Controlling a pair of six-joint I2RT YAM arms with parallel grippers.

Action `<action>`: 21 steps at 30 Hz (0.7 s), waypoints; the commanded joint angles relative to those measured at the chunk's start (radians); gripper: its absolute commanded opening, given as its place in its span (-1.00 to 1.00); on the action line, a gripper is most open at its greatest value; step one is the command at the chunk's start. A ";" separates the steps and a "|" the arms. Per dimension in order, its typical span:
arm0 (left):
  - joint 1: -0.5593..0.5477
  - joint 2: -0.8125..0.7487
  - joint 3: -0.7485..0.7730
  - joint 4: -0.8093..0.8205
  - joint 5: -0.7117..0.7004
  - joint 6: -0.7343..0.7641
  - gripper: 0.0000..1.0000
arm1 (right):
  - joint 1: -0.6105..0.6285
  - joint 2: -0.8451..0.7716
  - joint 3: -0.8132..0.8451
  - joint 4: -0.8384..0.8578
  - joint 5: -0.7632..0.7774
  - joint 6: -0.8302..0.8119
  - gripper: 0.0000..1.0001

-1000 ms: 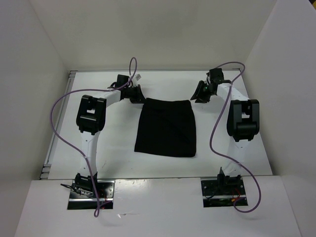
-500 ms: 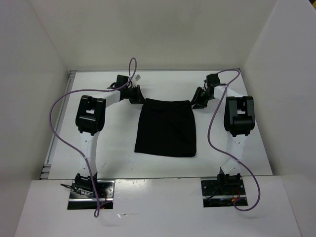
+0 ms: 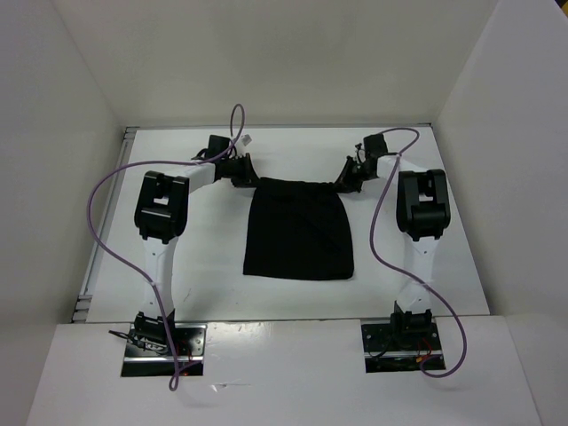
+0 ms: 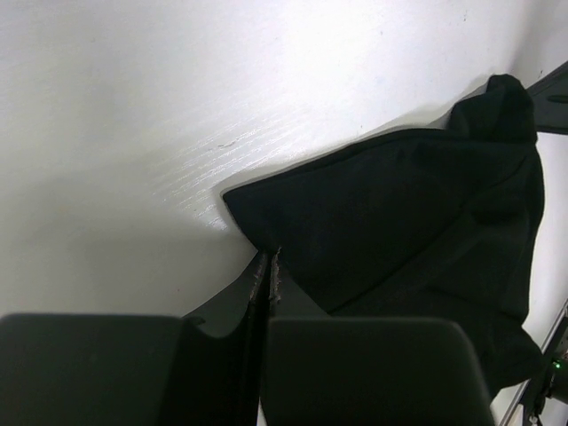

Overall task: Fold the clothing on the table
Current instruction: Fold the skirt

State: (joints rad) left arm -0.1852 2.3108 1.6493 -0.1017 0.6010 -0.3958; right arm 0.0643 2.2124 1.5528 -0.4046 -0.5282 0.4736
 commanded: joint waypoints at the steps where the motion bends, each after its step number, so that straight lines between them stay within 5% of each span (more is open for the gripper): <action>1: 0.018 -0.022 -0.028 -0.035 -0.005 0.025 -1.00 | 0.014 0.011 0.003 0.053 -0.010 -0.010 -1.00; 11: 0.066 -0.174 0.095 -0.085 0.091 -0.038 -1.00 | 0.003 -0.299 0.044 -0.094 0.374 -0.038 -1.00; 15: 0.066 -0.171 0.173 -0.095 0.091 -0.051 -1.00 | 0.003 -0.300 0.141 -0.140 0.375 -0.056 -1.00; 21: 0.066 -0.033 0.541 -0.183 0.146 -0.109 -1.00 | 0.003 -0.194 0.480 -0.241 0.347 -0.090 -1.00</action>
State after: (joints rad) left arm -0.1322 2.2375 2.0254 -0.2516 0.7036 -0.4728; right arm 0.0761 1.9999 1.8736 -0.5800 -0.2207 0.4244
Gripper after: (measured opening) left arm 0.009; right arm 0.010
